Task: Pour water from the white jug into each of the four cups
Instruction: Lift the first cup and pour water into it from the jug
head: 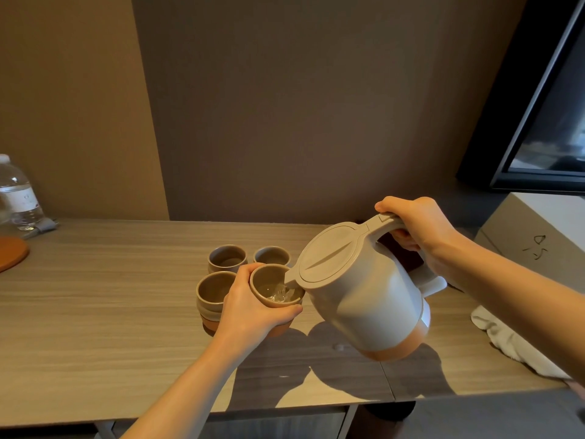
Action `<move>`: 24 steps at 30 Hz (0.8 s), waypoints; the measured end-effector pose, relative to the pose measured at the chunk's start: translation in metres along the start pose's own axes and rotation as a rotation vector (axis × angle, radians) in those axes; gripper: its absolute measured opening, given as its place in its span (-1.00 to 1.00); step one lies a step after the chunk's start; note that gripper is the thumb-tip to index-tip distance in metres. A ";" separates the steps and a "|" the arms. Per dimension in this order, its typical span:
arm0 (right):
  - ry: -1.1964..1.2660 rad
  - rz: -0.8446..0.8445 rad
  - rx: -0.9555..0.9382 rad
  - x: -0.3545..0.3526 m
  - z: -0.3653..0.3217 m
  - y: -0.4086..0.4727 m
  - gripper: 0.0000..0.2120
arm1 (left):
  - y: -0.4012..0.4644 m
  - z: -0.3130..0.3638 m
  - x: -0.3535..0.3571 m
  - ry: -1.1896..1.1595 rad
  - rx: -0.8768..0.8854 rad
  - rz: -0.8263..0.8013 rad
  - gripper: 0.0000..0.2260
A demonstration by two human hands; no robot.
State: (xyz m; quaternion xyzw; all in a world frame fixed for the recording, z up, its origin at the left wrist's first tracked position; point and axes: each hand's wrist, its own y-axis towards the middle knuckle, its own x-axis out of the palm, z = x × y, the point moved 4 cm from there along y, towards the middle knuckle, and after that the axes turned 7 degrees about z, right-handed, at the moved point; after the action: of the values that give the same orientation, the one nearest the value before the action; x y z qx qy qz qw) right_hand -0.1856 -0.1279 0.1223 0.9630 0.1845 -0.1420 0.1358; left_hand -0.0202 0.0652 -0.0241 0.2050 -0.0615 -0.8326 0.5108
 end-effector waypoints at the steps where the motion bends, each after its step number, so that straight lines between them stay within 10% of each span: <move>1: -0.001 0.001 -0.001 0.000 0.000 0.000 -0.72 | 0.000 -0.001 0.000 -0.005 -0.002 0.005 -0.17; 24: 0.016 -0.026 0.043 0.003 0.009 -0.001 -0.75 | 0.003 -0.011 0.007 0.000 -0.019 0.016 -0.19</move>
State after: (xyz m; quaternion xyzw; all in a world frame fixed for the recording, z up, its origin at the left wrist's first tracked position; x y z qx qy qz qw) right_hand -0.1853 -0.1293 0.1125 0.9643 0.1949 -0.1399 0.1117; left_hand -0.0165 0.0592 -0.0350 0.1997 -0.0550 -0.8290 0.5194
